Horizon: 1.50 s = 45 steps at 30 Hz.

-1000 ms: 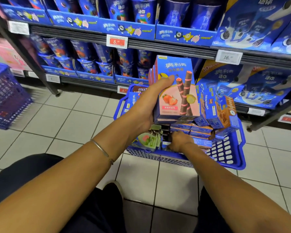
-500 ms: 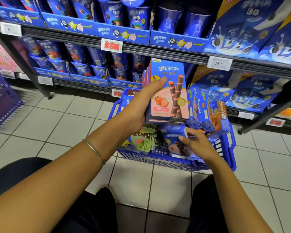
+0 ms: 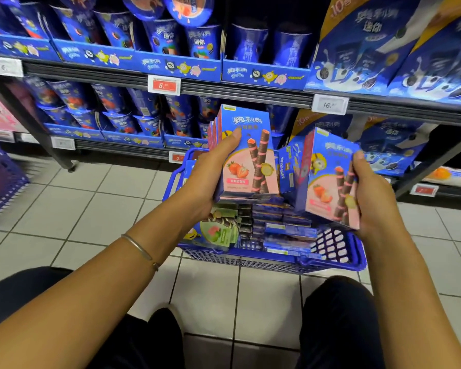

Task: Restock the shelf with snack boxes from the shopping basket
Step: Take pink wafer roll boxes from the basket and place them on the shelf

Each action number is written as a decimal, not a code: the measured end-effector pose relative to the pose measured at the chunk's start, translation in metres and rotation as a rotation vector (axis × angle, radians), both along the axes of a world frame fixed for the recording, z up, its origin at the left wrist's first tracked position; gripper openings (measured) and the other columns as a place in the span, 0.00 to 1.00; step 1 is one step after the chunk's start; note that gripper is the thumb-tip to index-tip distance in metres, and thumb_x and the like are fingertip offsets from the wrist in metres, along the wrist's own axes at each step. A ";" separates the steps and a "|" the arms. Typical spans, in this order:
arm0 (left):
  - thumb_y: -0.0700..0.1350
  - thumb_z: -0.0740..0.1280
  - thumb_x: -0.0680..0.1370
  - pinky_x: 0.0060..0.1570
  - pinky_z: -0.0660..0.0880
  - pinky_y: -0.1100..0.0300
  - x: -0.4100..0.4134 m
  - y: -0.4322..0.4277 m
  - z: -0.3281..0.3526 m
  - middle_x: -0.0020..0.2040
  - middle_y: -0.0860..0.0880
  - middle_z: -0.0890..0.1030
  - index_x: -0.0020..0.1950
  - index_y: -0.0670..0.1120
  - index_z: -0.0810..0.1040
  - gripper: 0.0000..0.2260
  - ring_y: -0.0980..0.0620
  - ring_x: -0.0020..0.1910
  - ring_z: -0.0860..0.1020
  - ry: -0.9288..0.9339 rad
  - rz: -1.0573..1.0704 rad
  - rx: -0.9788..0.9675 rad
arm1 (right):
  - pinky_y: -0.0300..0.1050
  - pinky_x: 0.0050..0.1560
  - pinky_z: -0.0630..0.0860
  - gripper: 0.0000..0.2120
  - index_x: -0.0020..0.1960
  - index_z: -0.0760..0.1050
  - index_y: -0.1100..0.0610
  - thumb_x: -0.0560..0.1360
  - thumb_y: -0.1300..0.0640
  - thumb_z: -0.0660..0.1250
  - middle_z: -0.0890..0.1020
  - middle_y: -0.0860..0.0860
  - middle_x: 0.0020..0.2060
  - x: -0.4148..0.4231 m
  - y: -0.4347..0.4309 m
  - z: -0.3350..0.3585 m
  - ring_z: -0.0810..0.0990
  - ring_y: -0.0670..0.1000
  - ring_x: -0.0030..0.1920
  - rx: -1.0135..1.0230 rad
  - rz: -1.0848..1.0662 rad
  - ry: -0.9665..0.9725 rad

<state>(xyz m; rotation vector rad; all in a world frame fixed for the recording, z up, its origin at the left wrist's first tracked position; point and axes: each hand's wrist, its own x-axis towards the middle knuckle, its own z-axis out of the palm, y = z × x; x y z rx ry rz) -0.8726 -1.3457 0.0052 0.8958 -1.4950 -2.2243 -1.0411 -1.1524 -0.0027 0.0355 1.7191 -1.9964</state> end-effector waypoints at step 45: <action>0.65 0.52 0.86 0.59 0.83 0.48 0.059 -0.090 0.341 0.60 0.48 0.87 0.65 0.54 0.86 0.27 0.47 0.59 0.86 0.064 0.038 0.260 | 0.39 0.28 0.74 0.11 0.45 0.70 0.52 0.79 0.48 0.68 0.78 0.42 0.28 0.113 -0.180 0.368 0.76 0.45 0.27 0.079 0.450 0.050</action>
